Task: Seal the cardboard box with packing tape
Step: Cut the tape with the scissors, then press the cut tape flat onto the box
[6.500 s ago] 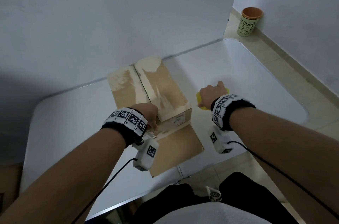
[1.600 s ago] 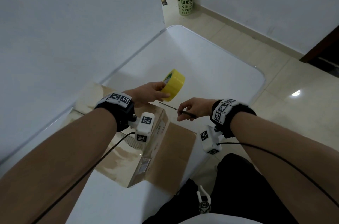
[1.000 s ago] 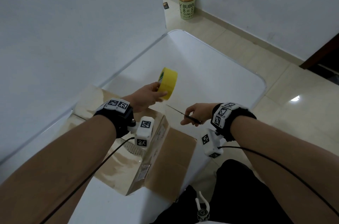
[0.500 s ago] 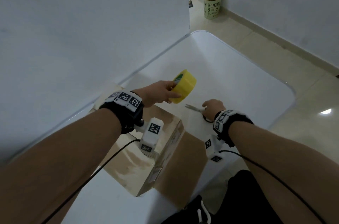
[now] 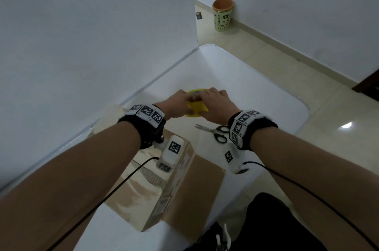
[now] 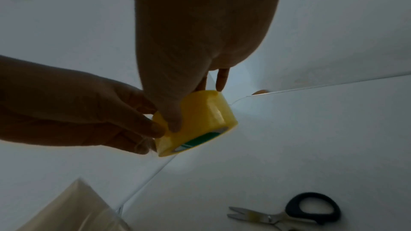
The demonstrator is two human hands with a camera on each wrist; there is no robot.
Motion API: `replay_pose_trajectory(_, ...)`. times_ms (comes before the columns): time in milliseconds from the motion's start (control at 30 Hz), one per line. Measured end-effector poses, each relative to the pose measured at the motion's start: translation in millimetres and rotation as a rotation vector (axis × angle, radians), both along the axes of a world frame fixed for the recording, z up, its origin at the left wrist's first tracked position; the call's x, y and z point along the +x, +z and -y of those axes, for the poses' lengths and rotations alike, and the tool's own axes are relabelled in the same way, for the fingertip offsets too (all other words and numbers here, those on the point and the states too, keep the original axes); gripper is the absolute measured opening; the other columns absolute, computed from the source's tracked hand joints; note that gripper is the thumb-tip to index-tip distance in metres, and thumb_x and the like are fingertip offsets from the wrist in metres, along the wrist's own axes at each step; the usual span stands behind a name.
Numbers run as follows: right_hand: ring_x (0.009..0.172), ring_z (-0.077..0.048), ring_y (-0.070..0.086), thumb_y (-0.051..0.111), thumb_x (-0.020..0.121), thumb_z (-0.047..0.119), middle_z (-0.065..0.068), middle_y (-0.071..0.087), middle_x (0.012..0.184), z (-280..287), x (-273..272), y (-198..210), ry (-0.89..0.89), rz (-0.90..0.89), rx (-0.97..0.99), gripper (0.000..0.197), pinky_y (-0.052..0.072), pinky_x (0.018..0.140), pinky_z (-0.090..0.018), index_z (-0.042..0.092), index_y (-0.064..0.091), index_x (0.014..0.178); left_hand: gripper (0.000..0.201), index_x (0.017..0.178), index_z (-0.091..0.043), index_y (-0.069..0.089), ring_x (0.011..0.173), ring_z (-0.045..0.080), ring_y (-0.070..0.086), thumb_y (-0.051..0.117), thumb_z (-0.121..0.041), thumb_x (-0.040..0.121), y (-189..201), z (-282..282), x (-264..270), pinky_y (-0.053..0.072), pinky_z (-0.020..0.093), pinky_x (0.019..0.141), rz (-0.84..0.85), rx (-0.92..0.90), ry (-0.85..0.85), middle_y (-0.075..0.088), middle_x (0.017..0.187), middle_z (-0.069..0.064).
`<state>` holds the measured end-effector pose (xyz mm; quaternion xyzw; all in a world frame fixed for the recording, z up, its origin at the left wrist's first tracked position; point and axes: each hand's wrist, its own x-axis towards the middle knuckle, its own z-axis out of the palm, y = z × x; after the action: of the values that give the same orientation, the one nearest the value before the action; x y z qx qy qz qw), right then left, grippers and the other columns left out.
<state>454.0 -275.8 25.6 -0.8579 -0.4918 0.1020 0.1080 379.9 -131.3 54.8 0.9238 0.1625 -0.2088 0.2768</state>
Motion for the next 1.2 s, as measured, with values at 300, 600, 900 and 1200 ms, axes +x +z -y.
replay_pose_trajectory(300, 0.127, -0.032, 0.044, 0.064, 0.086, 0.037, -0.010, 0.050, 0.136, 69, 21, -59, -0.584, -0.171, -0.259, 0.057, 0.044, 0.096, -0.044, 0.018, 0.046, 0.136, 0.047, 0.136, -0.020, 0.044, 0.111, 0.017, 0.044, 0.061, -0.018, 0.091, 2, 9, 1, 0.041, 0.026, 0.087, 0.217, -0.209, 0.327, 0.017, 0.149, 0.001)
replay_pose_trajectory(600, 0.116, -0.032, 0.050, 0.057, 0.090, 0.018, -0.017, 0.050, 0.128, 64, 3, -81, -0.720, -0.403, 0.082, 0.037, 0.040, 0.098, -0.040, 0.003, 0.050, 0.123, 0.036, 0.130, -0.019, 0.052, 0.121, 0.019, 0.048, 0.057, -0.017, 0.094, -6, 4, -48, 0.040, 0.025, 0.091, 0.242, -0.182, 0.400, 0.029, 0.146, 0.002)
replay_pose_trajectory(900, 0.087, -0.019, 0.063, 0.055, 0.093, 0.019, -0.007, 0.065, 0.099, 19, -67, -54, -0.605, -0.940, 0.483, 0.017, 0.051, 0.078, -0.034, 0.010, 0.061, 0.107, 0.056, 0.136, -0.024, 0.044, 0.137, 0.017, 0.032, 0.068, -0.033, 0.087, -20, 3, -162, 0.031, 0.026, 0.107, 0.231, 0.041, 0.201, 0.021, 0.153, -0.001)
replay_pose_trajectory(1200, 0.066, -0.012, 0.061, 0.058, 0.086, 0.008, 0.001, 0.068, 0.081, 5, -104, -11, -0.299, -0.742, 0.519, 0.013, 0.049, 0.069, -0.025, 0.018, 0.067, 0.085, 0.033, 0.077, -0.023, 0.044, 0.066, 0.012, 0.046, 0.064, -0.048, 0.085, -20, 39, -227, 0.033, 0.026, 0.058, 0.211, 0.199, 0.105, 0.048, 0.076, -0.008)
